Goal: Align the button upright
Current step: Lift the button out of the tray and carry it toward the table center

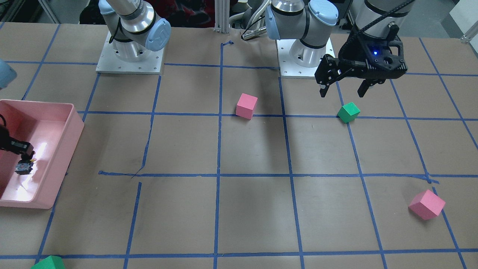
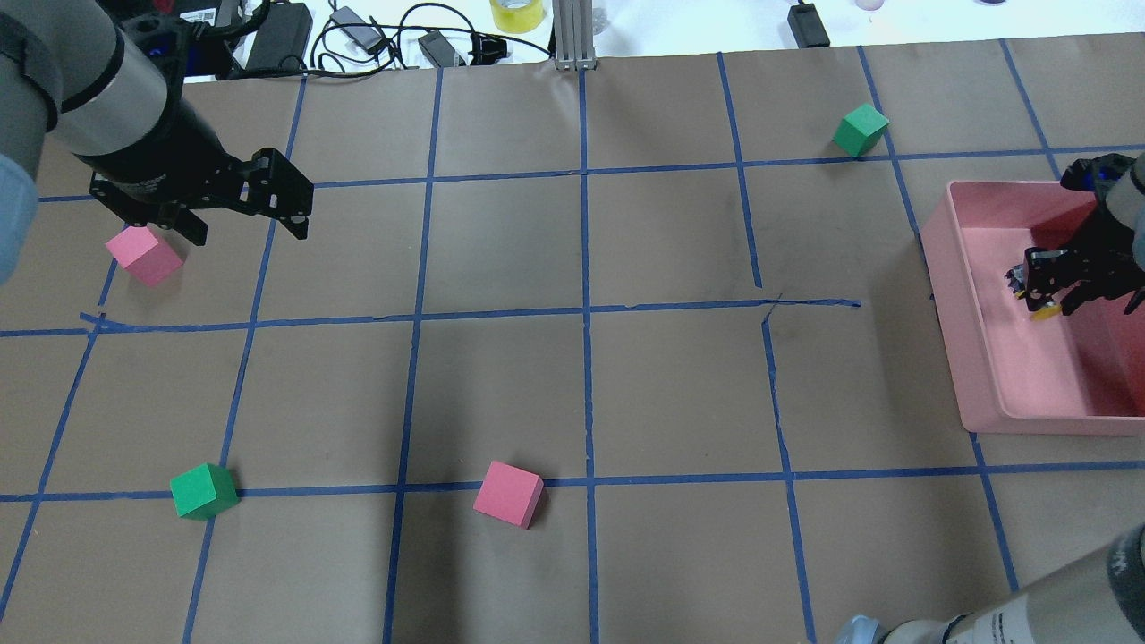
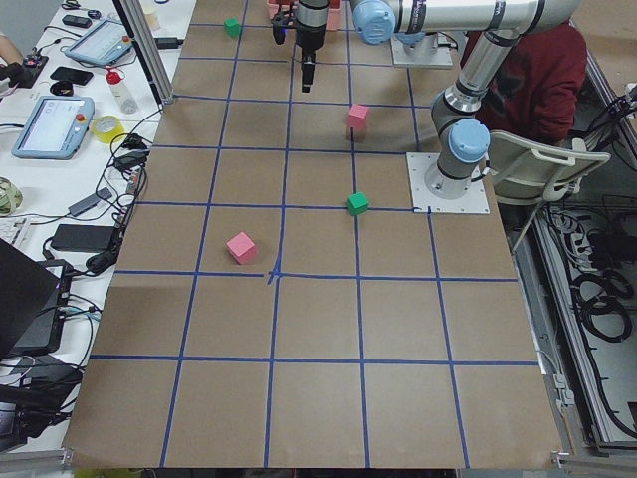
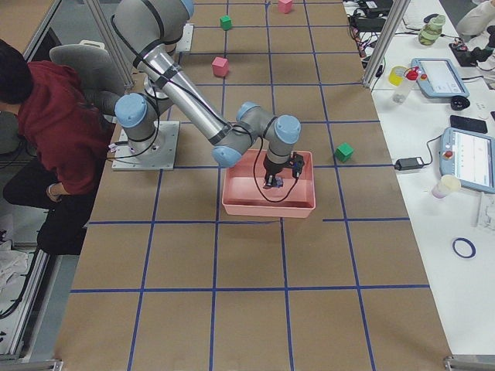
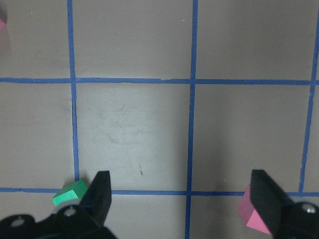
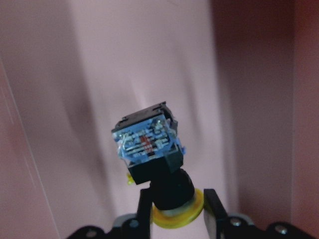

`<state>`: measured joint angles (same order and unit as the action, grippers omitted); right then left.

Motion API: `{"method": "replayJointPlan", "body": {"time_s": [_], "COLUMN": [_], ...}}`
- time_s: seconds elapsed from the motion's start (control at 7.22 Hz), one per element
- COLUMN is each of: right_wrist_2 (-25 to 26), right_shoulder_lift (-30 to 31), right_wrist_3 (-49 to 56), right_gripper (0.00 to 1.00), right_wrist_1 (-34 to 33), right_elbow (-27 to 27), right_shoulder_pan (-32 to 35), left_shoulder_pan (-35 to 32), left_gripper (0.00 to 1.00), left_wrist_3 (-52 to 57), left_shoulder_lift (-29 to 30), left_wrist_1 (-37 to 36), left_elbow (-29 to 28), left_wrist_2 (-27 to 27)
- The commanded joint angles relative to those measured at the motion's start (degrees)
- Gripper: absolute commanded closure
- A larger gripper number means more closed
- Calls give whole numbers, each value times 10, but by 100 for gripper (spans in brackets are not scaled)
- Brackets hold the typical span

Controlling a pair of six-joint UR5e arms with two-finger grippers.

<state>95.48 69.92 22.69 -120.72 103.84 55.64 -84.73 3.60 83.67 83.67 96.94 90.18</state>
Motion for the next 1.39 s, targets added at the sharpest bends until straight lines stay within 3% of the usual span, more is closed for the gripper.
{"method": "replayJointPlan", "body": {"time_s": [0.0,0.42,0.69,0.97,1.25], "right_wrist_2": [-8,-28,-52,-96,-100], "right_shoulder_lift": [13,39,39,29,-1], "right_wrist_3": [-4,-62,-176,-268,-304], "right_gripper": [100,100,100,100,100], "right_wrist_1": [76,112,110,102,80], "right_elbow": [-70,-94,-94,-94,-103], "right_shoulder_pan": [9,73,157,225,276], "left_shoulder_pan": [0,0,0,0,0], "left_gripper": [0,0,0,0,0], "left_wrist_3": [0,8,8,7,8], "left_shoulder_lift": [-1,-3,-4,-4,-4], "left_wrist_1": [1,4,4,4,4], "left_elbow": [1,4,4,5,5], "left_wrist_2": [0,0,0,1,0]}}
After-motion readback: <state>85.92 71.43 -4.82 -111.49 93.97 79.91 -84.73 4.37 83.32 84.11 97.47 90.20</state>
